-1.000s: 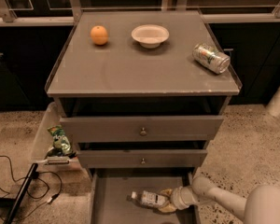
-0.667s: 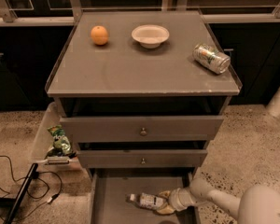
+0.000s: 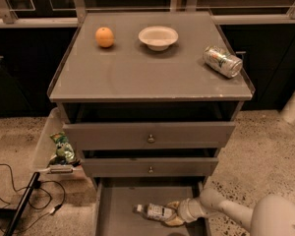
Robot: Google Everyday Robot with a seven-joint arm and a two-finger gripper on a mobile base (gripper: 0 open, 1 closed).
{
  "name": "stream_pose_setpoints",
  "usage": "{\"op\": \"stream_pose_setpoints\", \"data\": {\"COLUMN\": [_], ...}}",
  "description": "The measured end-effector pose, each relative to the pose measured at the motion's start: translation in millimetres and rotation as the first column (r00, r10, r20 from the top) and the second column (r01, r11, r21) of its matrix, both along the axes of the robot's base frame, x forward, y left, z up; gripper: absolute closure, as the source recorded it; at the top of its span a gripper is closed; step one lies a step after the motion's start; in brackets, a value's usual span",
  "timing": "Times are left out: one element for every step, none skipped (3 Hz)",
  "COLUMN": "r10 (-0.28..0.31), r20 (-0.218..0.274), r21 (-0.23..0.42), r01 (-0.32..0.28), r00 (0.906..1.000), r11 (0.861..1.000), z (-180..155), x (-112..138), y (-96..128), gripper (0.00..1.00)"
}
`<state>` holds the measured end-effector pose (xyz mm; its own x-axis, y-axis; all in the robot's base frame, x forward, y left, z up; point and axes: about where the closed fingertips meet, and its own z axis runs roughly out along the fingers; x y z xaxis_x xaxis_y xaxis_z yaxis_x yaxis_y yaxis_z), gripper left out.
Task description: Place blue plastic bottle into bottom drawer
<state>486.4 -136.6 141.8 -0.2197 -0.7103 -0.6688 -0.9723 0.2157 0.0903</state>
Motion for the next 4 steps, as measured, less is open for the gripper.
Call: {"op": "stream_pose_setpoints", "data": {"r10": [0.000, 0.000, 0.000, 0.000], "r20": [0.000, 0.000, 0.000, 0.000], "r21": [0.000, 0.000, 0.000, 0.000], "r01": [0.000, 0.000, 0.000, 0.000], "r00": [1.0000, 1.0000, 1.0000, 1.0000], "r11": [1.000, 1.000, 1.000, 1.000], "z": [0.0, 0.0, 0.0, -0.1], "x": [0.0, 0.0, -0.1, -0.1], "y": [0.1, 0.1, 0.1, 0.1], "gripper": [0.38, 0.15, 0.00, 0.00]}}
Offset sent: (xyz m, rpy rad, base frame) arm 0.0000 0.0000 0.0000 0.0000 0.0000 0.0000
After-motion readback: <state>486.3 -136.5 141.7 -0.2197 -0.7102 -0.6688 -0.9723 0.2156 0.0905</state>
